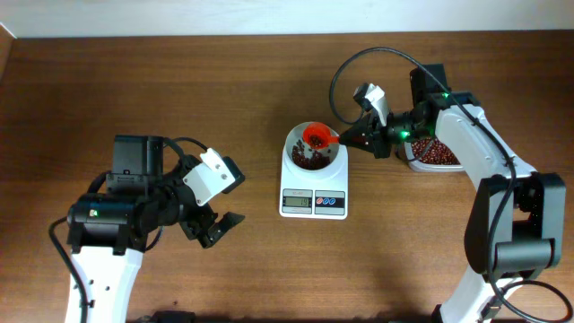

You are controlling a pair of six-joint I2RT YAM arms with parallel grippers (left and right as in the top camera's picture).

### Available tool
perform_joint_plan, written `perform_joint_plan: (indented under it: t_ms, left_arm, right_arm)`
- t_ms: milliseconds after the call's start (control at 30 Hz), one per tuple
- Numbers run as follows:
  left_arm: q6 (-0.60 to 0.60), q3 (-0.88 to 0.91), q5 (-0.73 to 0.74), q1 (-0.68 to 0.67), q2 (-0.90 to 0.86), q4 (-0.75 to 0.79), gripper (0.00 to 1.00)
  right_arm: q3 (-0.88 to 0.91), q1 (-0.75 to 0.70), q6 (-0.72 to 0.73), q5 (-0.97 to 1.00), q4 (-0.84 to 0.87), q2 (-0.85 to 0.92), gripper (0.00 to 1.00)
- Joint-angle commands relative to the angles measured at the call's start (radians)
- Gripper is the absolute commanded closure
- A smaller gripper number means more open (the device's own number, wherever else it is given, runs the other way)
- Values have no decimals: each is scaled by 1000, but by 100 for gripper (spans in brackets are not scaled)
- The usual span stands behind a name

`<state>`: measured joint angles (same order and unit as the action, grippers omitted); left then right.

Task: Scoop and weigh 50g on scale
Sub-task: 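Tilt the scoop to pour beans into the bowl on the scale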

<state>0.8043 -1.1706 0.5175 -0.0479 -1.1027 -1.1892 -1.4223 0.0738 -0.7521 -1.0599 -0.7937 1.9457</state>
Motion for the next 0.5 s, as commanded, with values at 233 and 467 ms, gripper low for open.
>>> perform_joint_plan:
  t_ms: [233,467]
  left_arm:
    - [13,-8,17,5,2,-2,1]
    - [13,-8,17,5,2,-2,1]
  right_arm:
    - [-3,4,45,8,57,-36,96]
    - [-3,3,-58,-1,14,-42,96]
